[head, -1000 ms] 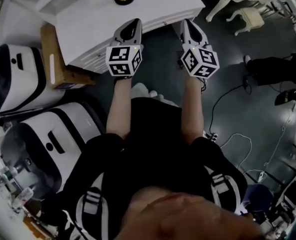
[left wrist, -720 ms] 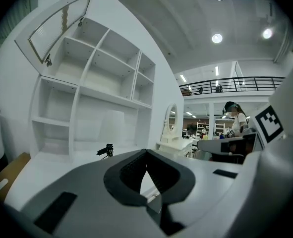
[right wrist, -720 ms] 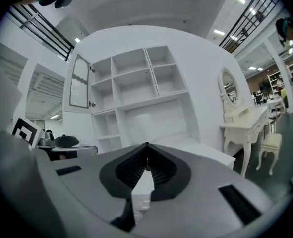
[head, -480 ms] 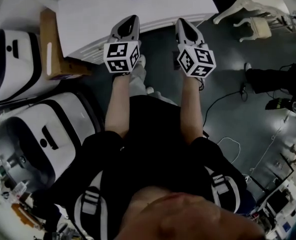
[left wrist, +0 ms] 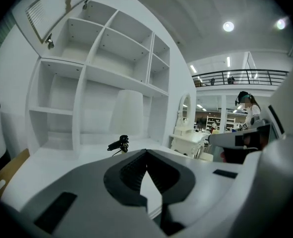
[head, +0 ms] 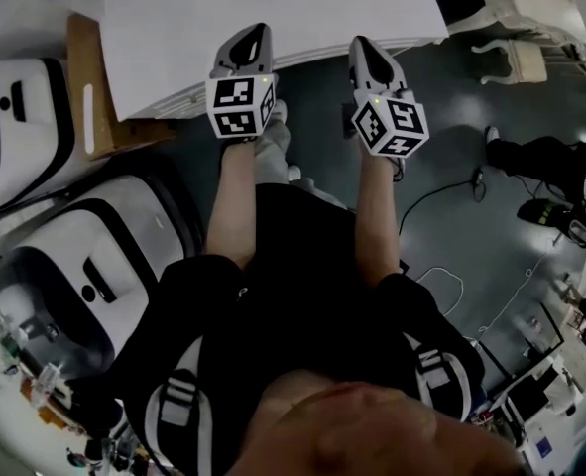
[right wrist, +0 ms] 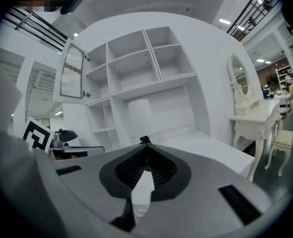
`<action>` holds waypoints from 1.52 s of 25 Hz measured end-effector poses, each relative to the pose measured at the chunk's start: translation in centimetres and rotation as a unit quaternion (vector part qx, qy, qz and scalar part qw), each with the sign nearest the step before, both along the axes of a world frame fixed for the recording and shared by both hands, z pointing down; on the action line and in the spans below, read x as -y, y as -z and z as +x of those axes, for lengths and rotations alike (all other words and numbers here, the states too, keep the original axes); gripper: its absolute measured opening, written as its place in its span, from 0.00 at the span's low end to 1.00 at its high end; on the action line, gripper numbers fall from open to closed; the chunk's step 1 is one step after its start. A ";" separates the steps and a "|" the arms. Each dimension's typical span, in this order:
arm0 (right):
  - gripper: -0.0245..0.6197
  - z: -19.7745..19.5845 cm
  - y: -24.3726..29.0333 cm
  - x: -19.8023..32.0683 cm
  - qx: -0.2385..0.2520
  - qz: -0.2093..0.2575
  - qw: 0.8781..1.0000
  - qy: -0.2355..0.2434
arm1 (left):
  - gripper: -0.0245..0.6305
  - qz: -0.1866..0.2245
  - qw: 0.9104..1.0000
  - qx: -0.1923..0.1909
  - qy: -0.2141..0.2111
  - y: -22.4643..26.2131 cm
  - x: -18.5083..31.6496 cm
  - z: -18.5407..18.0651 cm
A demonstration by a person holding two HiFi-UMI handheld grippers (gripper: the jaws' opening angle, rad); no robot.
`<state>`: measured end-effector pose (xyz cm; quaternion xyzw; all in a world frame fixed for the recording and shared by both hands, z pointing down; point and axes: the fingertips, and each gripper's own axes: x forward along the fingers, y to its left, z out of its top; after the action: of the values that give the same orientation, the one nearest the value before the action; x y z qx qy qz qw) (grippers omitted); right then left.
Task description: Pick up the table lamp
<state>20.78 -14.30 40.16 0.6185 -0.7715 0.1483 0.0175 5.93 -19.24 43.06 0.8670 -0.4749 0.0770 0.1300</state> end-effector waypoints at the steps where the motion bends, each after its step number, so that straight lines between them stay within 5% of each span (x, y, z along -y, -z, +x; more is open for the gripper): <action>1: 0.07 0.1 -0.1 0.6 -0.008 0.001 1.000 0.002 | 0.05 0.003 1.000 -0.003 -0.002 0.0 0.6 0.4; 16: 0.07 -3.1 -3.6 6.7 -0.047 -0.029 0.997 0.048 | 0.05 -0.013 1.000 0.001 -0.008 -4.7 7.5 0.4; 30: 0.07 -0.8 -7.6 11.2 -0.071 -0.091 0.992 0.052 | 0.06 -0.045 0.998 0.010 -0.040 -10.3 13.6 3.8; 38: 0.07 1.2 -9.0 13.5 -0.082 -0.114 0.989 0.046 | 0.22 -0.044 0.998 0.025 -0.044 -13.0 18.1 5.9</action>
<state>21.97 -27.77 49.15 0.5860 -0.7733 0.1835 0.1578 11.81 -37.38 56.11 0.8783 -0.4352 0.1258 0.1527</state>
